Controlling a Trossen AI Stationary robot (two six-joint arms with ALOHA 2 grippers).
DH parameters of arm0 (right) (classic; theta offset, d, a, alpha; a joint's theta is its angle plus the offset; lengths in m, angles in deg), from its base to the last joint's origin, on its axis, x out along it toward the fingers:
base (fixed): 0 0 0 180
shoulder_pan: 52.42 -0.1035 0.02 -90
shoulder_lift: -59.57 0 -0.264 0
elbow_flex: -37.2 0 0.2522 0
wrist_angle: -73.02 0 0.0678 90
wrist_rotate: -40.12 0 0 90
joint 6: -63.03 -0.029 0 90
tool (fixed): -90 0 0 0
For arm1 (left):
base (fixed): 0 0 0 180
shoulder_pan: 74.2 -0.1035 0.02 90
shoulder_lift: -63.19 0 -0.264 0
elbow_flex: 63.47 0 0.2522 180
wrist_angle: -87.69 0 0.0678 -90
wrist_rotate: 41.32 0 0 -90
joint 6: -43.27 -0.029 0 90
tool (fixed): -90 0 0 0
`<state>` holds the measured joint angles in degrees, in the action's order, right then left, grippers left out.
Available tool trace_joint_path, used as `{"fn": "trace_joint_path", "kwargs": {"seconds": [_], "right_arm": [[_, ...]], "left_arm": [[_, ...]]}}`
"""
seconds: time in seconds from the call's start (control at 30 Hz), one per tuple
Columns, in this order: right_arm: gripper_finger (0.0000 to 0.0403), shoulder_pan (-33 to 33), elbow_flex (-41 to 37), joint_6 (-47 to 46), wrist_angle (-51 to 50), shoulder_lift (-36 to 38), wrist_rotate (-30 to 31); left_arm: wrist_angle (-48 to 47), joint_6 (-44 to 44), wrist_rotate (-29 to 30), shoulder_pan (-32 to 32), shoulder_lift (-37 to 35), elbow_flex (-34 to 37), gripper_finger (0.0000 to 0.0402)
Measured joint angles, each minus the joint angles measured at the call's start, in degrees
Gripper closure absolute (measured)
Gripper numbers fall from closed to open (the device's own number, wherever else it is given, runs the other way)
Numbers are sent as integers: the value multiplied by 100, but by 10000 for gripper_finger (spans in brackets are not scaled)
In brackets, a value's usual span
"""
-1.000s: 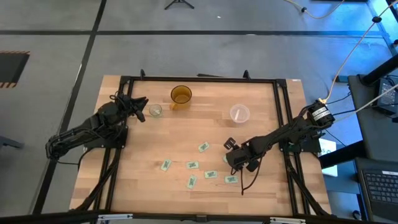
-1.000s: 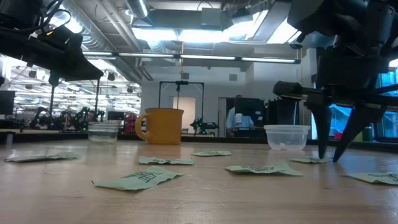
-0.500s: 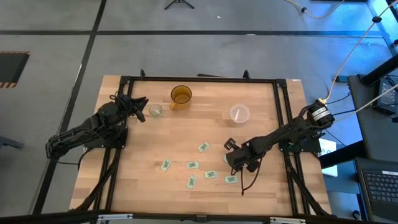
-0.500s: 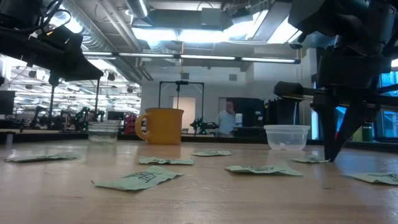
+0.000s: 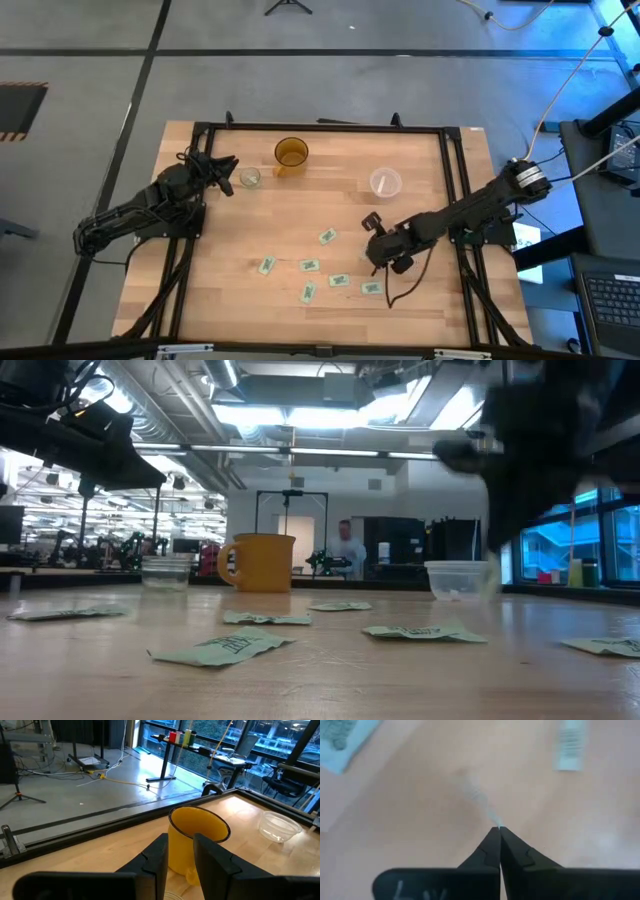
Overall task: Pick and place Stevia / Truvia into bins
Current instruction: Put the stevia packet into the transparent container
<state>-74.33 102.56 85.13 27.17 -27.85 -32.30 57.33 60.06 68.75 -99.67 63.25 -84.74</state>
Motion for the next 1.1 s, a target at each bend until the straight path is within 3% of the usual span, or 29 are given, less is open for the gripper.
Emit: {"fn": "trace_joint_path", "kwargs": {"seconds": [0.07,0.17,0.3,0.4,0.9,1.1], "right_arm": [[402,28,146,-101,-114,290,501],[402,133,367,-989,-772,675,1171],[403,472,584,-2756,-1961,1082,1292],[403,717,573,-3339,-2332,1221,1315],[403,2652,494,-3318,-2421,1068,1288],[403,3054,494,-2979,-2245,969,904]], "left_arm": [[0,0,0,-1,-2,0,315],[0,-1,0,-2,0,1,315],[2,0,0,0,0,0,315],[2,0,-2,0,-2,0,315],[3,0,-11,0,0,0,315],[-12,0,-15,0,4,0,315]]}}
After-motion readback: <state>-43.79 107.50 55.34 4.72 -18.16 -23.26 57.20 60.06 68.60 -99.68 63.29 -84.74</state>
